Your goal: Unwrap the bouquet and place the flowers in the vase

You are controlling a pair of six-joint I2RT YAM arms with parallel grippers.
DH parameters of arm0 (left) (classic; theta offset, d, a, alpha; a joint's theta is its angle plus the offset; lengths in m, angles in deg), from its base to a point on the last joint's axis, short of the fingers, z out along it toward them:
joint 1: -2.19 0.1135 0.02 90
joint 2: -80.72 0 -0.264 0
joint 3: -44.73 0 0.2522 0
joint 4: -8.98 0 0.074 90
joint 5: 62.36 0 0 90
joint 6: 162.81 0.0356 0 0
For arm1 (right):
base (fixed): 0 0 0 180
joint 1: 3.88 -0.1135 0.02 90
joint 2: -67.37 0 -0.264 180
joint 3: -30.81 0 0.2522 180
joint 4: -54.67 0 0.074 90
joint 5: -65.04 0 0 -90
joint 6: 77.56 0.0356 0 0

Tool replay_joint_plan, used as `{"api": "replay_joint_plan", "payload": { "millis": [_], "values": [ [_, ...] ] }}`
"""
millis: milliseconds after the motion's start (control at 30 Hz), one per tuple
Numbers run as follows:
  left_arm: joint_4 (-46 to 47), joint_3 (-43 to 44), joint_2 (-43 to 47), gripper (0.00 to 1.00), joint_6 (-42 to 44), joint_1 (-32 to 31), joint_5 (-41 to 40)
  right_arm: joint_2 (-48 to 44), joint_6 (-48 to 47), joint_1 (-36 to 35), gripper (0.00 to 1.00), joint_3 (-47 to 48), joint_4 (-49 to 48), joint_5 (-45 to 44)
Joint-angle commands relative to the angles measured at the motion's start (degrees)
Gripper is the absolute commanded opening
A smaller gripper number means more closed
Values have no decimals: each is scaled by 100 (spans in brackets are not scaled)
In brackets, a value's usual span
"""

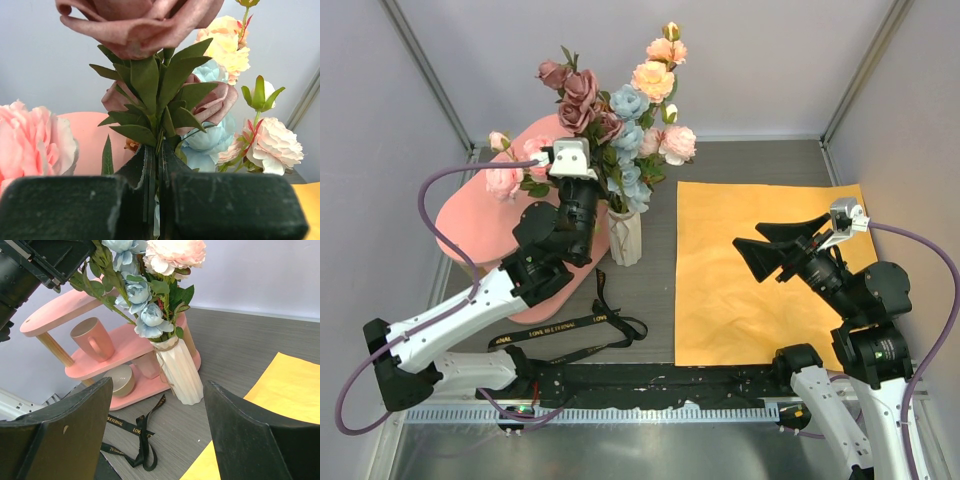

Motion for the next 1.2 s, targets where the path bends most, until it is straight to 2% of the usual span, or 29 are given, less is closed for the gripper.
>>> {"api": "replay_joint_plan", "payload": {
  "millis": [0, 200, 300, 433, 500, 933, 1167],
  "values": [
    [50, -148, -56, 0, 472, 13, -136, -10, 45, -27, 79, -9, -264, 51],
    [42, 194, 23, 0, 992, 13, -127, -27, 45, -27, 79, -26, -238, 34],
    [-475, 581, 59, 0, 712, 13, -84, -36, 53, -27, 79, -44, -256, 16],
    [-1522, 1170, 76, 0, -271, 13, 66, -62, 71, -27, 79, -53, -255, 16],
    [-1882, 1390, 68, 0, -440, 13, 83, -62, 71, -27, 79, -62, -264, 16],
    [-2735, 1988, 94, 0, -985, 13, -233, -98, 141, -27, 79, -71, -291, 25],
    [-3307, 2629, 173, 0, -1267, 13, -154, -89, 133, -18, 79, -62, -299, 16]
  ]
}}
